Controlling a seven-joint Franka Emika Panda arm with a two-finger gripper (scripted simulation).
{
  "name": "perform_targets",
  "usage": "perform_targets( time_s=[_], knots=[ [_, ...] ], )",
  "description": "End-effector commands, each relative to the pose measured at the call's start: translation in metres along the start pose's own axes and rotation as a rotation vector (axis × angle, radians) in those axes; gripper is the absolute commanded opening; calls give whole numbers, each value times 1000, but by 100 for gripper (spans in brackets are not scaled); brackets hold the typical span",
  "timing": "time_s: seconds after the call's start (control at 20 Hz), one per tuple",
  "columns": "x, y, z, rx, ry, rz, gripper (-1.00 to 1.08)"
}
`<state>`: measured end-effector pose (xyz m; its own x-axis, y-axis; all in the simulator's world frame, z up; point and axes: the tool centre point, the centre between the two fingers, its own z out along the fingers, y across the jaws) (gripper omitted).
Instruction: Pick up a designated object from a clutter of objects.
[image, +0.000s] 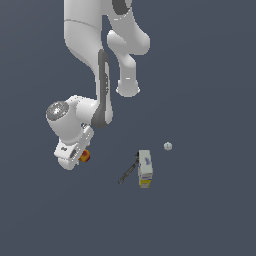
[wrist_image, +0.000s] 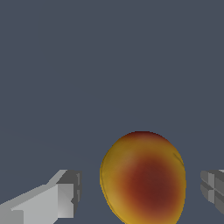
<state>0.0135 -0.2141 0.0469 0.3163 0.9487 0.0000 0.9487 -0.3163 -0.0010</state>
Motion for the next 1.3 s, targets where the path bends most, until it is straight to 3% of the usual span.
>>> perform_targets(
  time_s=[0.0,0.2,0.25,0.9,1.25],
  knots=[
    [0,0,8,-1,0,0,100],
    [0,1,12,-1,0,-1,100],
    [0,1,12,-1,0,-1,-100],
    [1,2,9,-2,0,-1,-100],
    [13,3,-19,-2,0,-1,-100]
  ],
)
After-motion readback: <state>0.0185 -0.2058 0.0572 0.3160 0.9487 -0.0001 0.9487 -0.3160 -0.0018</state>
